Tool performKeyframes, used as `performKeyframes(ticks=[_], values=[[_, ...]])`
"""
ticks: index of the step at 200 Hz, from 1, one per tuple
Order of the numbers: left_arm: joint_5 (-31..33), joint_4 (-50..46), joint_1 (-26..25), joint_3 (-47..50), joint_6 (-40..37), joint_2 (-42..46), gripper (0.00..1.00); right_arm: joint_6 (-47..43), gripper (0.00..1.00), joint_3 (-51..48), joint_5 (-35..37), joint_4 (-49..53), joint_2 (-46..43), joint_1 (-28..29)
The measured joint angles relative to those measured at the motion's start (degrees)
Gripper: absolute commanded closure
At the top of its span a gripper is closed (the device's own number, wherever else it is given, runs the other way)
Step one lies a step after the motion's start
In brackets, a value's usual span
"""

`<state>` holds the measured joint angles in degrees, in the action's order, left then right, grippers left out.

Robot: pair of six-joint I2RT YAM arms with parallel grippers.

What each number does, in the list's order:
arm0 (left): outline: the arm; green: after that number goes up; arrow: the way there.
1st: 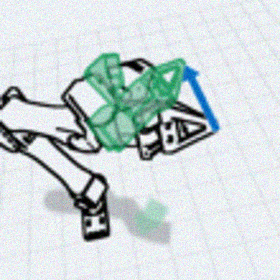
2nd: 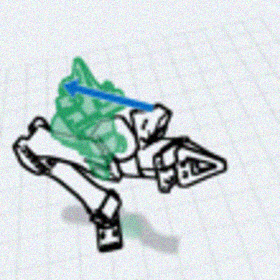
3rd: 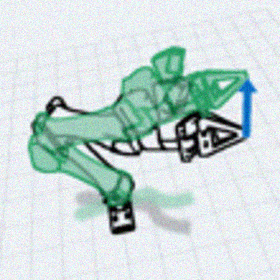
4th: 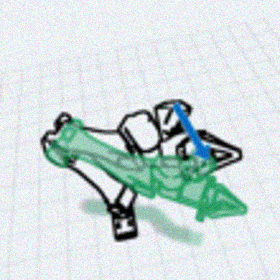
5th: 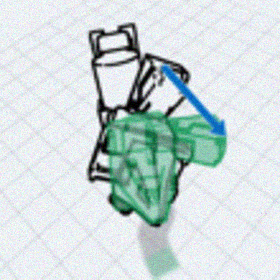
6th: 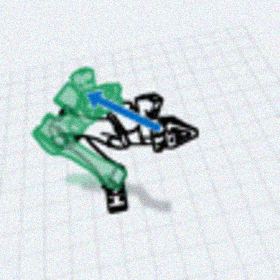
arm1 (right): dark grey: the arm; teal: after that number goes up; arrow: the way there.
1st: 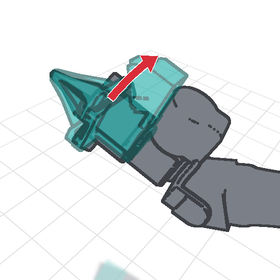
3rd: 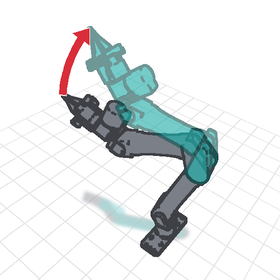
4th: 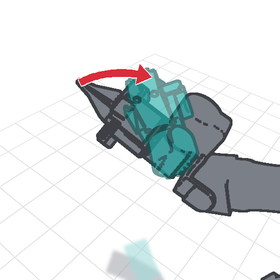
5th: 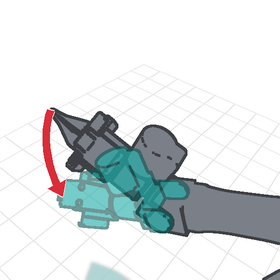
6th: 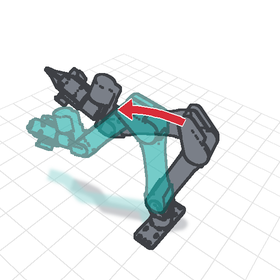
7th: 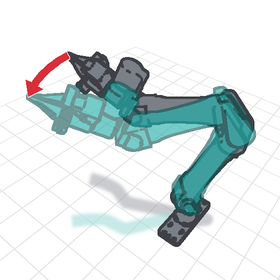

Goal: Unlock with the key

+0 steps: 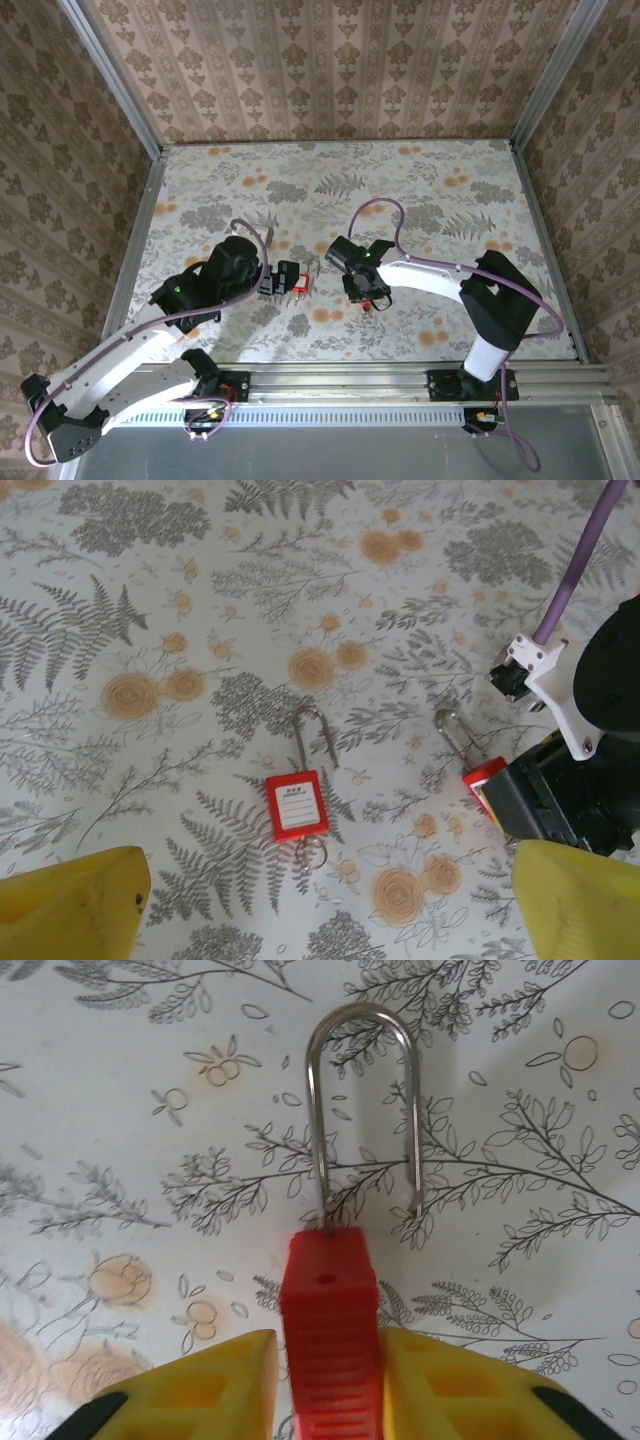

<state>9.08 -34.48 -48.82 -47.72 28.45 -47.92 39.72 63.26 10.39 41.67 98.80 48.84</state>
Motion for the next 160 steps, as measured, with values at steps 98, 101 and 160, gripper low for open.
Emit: performKeyframes(ticks=[98,101,160], values=[[-1.44,-1.42,4.33,2.82,-2.58,3.39,0.05,6.38,0.89,21.62,15.63,21.59,19.43,5.68],[-1.57,-1.44,4.37,2.97,-2.58,3.45,0.05,6.56,0.89,22.29,16.11,22.12,20.02,5.75],[-3.34,-1.73,5.49,4.7,-2.73,3.69,0.04,8.11,0.38,33.33,19.98,27.74,27.58,5.97]])
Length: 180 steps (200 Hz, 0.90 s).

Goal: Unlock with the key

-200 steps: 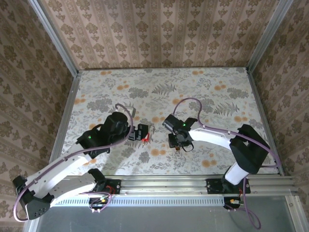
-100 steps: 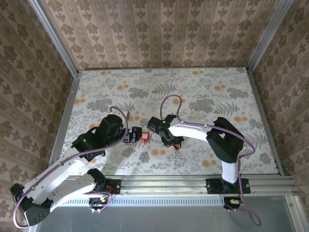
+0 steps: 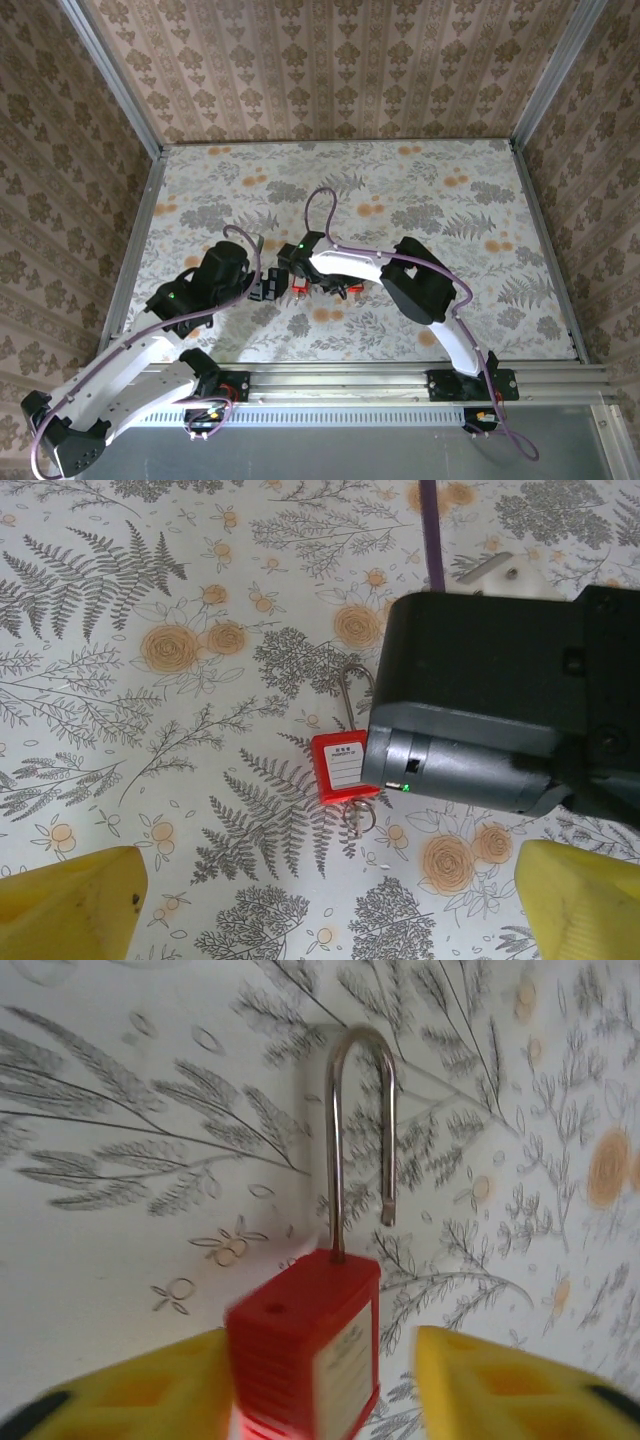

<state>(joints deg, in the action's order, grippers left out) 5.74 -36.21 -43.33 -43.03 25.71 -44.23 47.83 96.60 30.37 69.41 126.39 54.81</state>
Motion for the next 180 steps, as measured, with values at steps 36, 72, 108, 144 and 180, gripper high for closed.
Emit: performKeyframes(ticks=[36,72,108,144,180], values=[[-0.81,0.2,1.01,0.63,0.0,0.0,0.02,0.0,0.25,0.26,-1.46,-1.46,-1.49,-0.04],[-0.98,0.7,3.91,1.14,0.02,0.0,0.0,-1.44,0.06,-9.68,-5.7,-9.66,-15.65,-1.62],[2.78,7.28,9.49,4.11,-1.05,-0.81,0.0,-8.85,0.0,-33.97,-6.21,-24.28,-46.95,-11.17],[12.72,26.4,18.73,10.62,-8.81,-9.27,0.0,-22.08,0.0,-63.65,-4.94,-46.73,-80.3,-32.92],[18.56,49.86,28.39,18.47,-21.68,-21.97,0.0,-33.7,0.0,-84.72,-5.86,-72.85,-87.65,-41.94]])
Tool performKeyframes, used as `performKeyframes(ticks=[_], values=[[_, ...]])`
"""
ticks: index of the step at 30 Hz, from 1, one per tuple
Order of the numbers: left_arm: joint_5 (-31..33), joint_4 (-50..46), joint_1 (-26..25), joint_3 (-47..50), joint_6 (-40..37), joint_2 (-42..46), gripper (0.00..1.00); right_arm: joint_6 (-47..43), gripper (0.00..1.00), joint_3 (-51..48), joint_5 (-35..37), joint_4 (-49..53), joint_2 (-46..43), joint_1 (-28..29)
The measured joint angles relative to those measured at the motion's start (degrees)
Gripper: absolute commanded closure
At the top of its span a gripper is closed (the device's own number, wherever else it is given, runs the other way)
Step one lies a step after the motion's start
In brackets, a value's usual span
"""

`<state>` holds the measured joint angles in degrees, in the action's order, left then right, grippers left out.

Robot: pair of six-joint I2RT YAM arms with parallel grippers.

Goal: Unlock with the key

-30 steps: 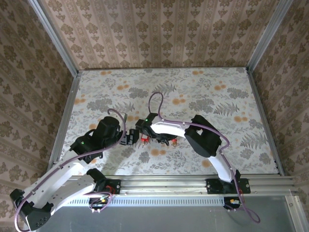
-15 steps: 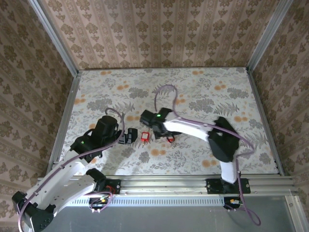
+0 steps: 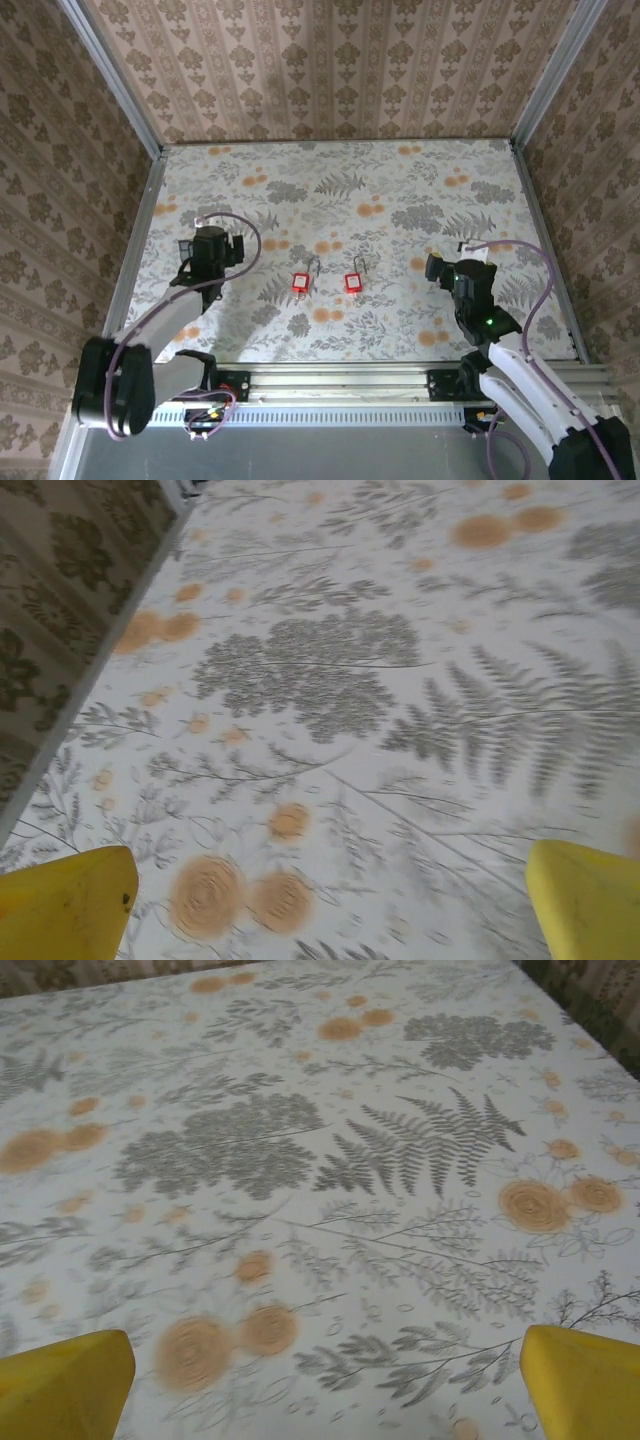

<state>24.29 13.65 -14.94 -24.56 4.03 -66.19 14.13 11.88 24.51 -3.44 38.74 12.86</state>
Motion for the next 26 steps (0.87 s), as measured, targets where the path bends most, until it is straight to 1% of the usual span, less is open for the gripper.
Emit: performKeyframes(ticks=[2,4,6,7,9,11,12,13,14,17,26], values=[[-0.13,10.93,0.98,4.44,-4.59,-4.13,0.0,-1.77,0.0,-3.06,-0.59,-8.13,4.24,-4.07],[-1.53,21.57,1.88,8.22,-8.02,-9.33,0.0,-2.82,0.0,-4.15,-1.03,-16.7,11.28,-7.06],[-4.35,30.42,3.43,10.16,-10.1,-15.23,0.0,-4.98,0.0,-4.35,-2.19,-27.45,20.04,-7.78],[-5.99,34.25,4.61,10.32,-10.34,-18.05,0.0,-5.84,0.0,-4.33,-2.58,-32.48,23.8,-7.78],[-10.05,42.4,7.76,10.45,-10.4,-23.23,0.0,-7.58,0.0,-3.54,-4.68,-43.1,34.4,-8.26],[-13.53,44.02,10.45,10.45,-10.14,-24.06,0.0,-9.09,0.0,-1.14,-6.8,-49.94,44.26,-8.59],[-14.8,44.74,11.47,10.08,-9.94,-24.02,0.0,-9.55,0.0,0.9,-7.21,-51.34,48.24,-8.59],[-15.65,44.33,12.2,9.18,-9.53,-23.96,0.0,-9.46,0.0,2.99,-7.32,-49.35,49.7,-8.74],[-16.55,42.66,12.96,7.48,-8.87,-23.89,0.0,-9.38,0.0,5.57,-7.58,-46.56,49.9,-9.01],[-18.25,41.68,14.23,3.56,-7.78,-23.56,0.0,-9.44,0.0,9.44,-7.93,-48.41,49.59,-9.88],[-20.81,40.65,14.36,2.95,-7.04,-23.15,0.0,-9.44,0.0,9.92,-8.09,-47.65,49.33,-9.99]])
